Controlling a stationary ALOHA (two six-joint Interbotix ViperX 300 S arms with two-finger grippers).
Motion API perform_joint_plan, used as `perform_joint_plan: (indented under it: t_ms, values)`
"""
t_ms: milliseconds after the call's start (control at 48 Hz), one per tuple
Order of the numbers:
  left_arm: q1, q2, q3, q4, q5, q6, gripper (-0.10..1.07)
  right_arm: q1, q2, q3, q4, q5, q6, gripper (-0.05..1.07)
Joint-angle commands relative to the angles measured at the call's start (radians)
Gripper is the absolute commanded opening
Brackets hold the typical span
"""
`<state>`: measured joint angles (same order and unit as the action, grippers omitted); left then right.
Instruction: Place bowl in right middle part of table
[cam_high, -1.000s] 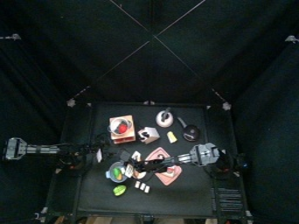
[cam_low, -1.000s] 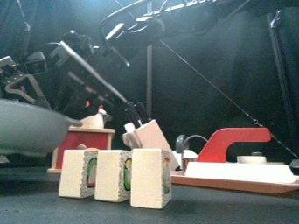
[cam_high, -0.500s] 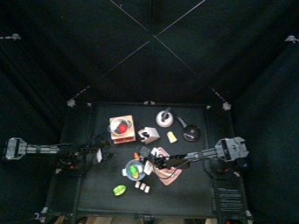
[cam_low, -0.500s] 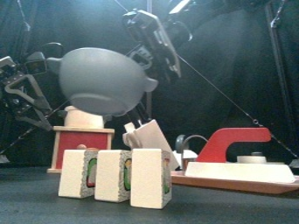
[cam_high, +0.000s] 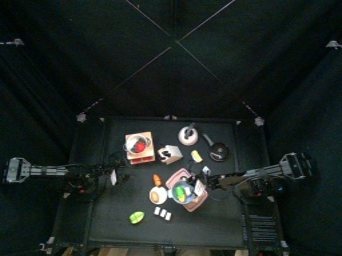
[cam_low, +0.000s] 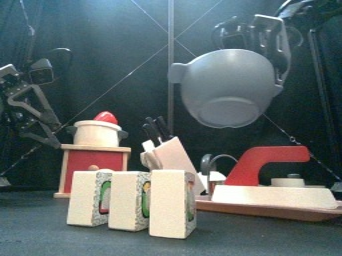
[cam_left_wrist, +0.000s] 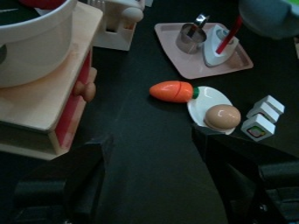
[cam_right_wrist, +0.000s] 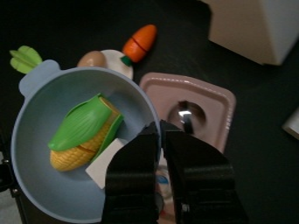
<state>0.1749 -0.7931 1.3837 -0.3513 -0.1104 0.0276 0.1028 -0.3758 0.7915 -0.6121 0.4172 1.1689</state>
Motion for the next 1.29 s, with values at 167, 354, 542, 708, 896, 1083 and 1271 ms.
perform_joint_plan:
  t_ms: [167, 354, 542, 708, 896, 1083, 1271]
  values:
    - [0.005, 0.003, -0.020, 0.003, -0.017, 0.002, 1.02, -0.130, -0.247, 0.184, 0.026, 0.063, 0.002, 0.30]
    - [0.005, 0.003, -0.020, 0.005, -0.017, 0.002, 1.02, -0.224, -0.344, 0.298, 0.055, 0.095, 0.000, 0.30]
    - [0.005, 0.003, -0.020, 0.005, -0.017, 0.002, 1.02, -0.285, -0.356, 0.360, 0.064, 0.103, 0.000, 0.30]
    - [0.005, 0.003, -0.020, 0.005, -0.017, 0.002, 1.02, -0.331, -0.328, 0.394, 0.064, 0.107, 0.000, 0.31]
    - [0.005, 0.003, -0.018, 0.003, -0.017, 0.002, 1.02, -0.365, -0.314, 0.414, 0.067, 0.097, 0.000, 0.31]
    - [0.005, 0.003, -0.017, 0.005, -0.017, 0.002, 1.02, -0.365, -0.311, 0.416, 0.067, 0.091, 0.002, 0.38]
    - [0.005, 0.003, -0.017, 0.005, -0.015, 0.002, 1.02, -0.365, -0.299, 0.419, 0.081, 0.089, 0.002, 0.57]
